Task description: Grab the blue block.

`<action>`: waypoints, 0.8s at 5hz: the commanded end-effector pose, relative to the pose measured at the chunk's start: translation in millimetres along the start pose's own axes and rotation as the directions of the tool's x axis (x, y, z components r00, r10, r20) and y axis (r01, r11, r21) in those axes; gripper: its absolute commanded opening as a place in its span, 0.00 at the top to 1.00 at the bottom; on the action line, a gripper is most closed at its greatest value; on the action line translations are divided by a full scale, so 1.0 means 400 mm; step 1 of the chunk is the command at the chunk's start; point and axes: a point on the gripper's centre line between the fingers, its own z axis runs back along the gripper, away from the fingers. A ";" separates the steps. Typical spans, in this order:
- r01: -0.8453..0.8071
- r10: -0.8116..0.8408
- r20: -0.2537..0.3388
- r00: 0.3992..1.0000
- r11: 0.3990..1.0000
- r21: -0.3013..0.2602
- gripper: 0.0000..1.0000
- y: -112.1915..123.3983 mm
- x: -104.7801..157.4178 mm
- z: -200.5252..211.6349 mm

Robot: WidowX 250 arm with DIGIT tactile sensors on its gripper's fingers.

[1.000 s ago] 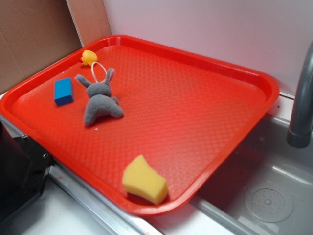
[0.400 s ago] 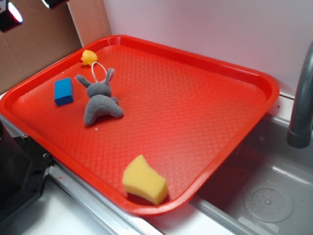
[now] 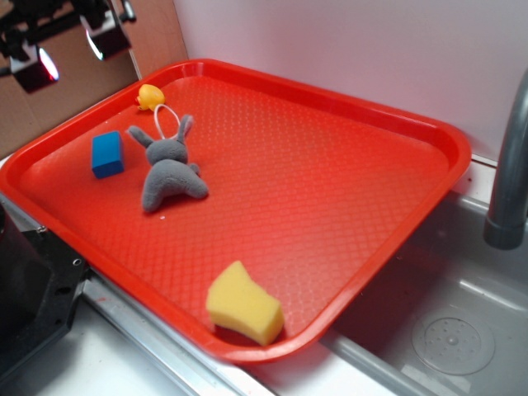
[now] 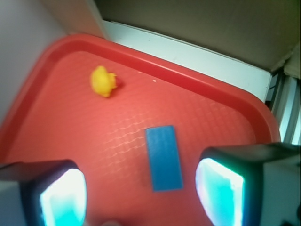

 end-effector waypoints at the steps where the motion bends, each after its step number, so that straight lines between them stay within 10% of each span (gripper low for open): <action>1: 0.003 -0.007 0.061 0.998 0.999 0.052 0.00 0.047 0.034 -0.110; 4: 0.072 -0.072 -0.022 0.997 0.997 -0.016 0.00 0.037 -0.001 -0.201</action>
